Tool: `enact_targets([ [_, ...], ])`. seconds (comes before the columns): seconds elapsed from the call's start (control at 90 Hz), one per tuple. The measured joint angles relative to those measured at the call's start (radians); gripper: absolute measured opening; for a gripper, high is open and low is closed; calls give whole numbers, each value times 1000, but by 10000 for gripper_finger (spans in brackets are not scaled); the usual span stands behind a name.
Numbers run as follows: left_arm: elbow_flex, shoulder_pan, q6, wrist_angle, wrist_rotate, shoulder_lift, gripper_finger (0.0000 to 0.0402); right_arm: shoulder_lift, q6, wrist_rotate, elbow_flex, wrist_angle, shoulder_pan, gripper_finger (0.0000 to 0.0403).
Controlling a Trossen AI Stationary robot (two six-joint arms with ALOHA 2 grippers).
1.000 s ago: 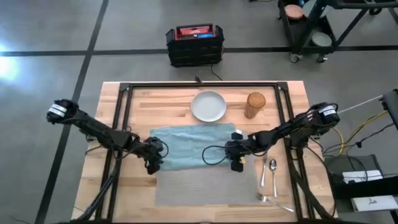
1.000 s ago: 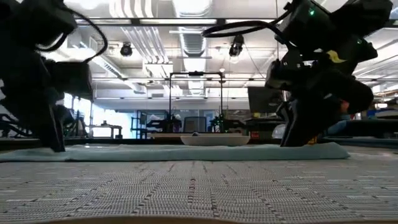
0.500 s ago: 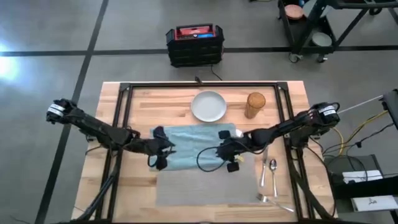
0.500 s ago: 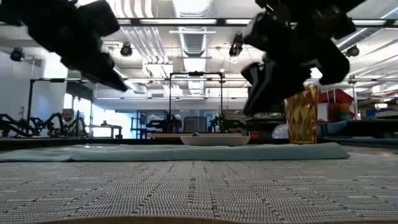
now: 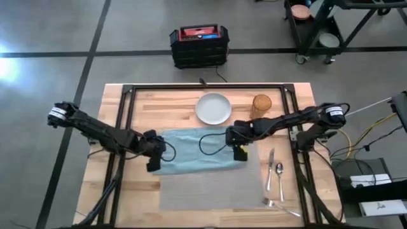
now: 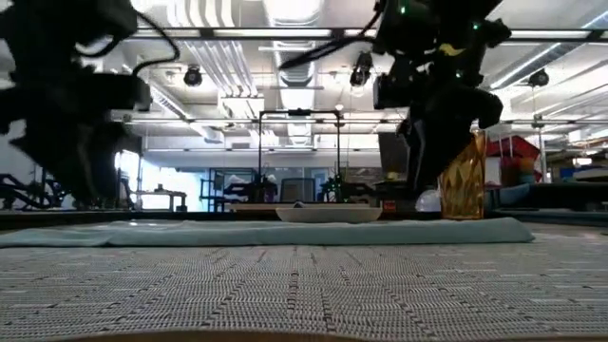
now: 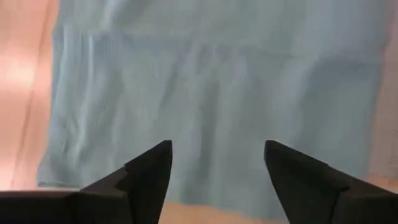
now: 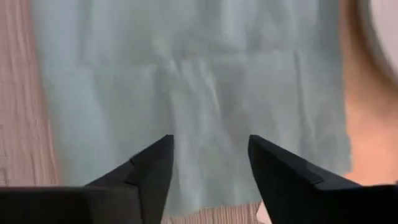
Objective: Set table place
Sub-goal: Fold the table napkin
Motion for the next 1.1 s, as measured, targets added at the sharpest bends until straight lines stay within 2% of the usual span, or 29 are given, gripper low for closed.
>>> enact_targets([
  [0.189, -65, 0, 6, 69, -13, 3, 209, 0, -5, -1, -44, 59, -5, 217],
  [0.411, -126, 0, 7, 151, -16, 2, 182, 0, -8, -3, -76, 127, -5, 206],
  [0.811, -142, 0, 9, 185, -18, 2, 171, 1, 3, -36, -116, 183, -1, 207],
  [1.1, -142, 0, 19, 187, -22, 2, 169, 78, 0, -40, -114, 193, 13, 198],
])
